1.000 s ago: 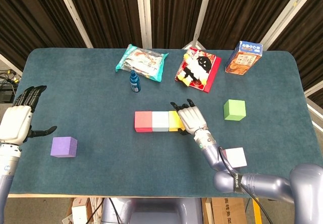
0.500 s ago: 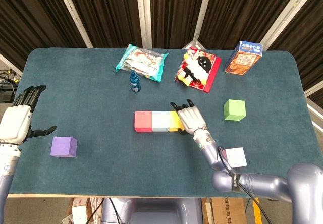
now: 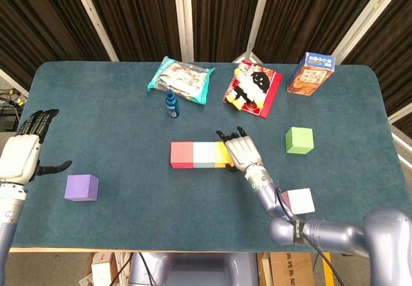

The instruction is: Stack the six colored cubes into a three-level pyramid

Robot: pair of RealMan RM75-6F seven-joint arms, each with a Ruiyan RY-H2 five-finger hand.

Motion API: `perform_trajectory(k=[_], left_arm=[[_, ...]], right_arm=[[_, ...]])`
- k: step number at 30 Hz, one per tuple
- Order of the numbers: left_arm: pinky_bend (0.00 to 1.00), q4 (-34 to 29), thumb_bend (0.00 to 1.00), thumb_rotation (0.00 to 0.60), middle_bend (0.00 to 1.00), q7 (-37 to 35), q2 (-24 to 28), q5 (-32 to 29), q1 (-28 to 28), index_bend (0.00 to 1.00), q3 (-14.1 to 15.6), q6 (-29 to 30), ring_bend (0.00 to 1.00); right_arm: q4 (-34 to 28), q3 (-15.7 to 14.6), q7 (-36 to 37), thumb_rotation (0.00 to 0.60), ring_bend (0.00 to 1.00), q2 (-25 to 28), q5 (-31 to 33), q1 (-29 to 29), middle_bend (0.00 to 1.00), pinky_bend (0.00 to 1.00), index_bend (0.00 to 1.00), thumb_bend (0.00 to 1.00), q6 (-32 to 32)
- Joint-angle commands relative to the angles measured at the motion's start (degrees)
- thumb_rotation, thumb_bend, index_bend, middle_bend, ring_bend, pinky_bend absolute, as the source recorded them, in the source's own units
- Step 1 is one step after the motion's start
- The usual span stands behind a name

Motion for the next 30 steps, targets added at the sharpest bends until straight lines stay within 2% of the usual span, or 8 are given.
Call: perform_trajectory(k=[1,6,8,17,30], left_arm=[[0.11,0.0,0.14,0.6,0.05,-0.03,0.02,-0.02,0.02,0.0,-0.04,0.03,0.04],[0.11,-0.56,0.14,0.6,0.05,0.47,0.71,-0.79,0.56,0.0,0.1,0.38,0.04],[0.11,-1.21,0.14,0.6,0.05,1.91,0.49,-2.57,-0.86,0.0,-0.95,-0.73,0.04],[0.11,-1.24,0.14,0.6,0.05,1.39,0.22,-1.4,-0.33,0.0,-0.45,-0.09,0.04],[0.11,-1.15,0.14,0.6,0.05,0.48,0.44,-0.65,-0.12,0.0,-0.47,0.05,0.04]], right_arm=[[0.14,-0.14,0.0,0.6,0.21,-0.1,0.14,-0.07,0.33,0.0,0.0,0.33,-0.03],[0.17,-0.15,0.13,0.6,0.2,-0.2,0.22,-0.21,0.27,0.0,0.0,0.33,0.17],[0.1,-0.18,0.1,0.6,0.19,-0.17,0.09,-0.24,0.24,0.0,0.0,0.33,0.29],[-1.01,-0.21,-0.21,0.6,0.16,0.02,0.45,-0.53,0.18,0.0,0.0,0.33,1.12],[-6.39,-0.26,-0.64,0.6,0.09,2.41,0.71,-1.71,0.09,0.0,0.0,0.33,3.63]])
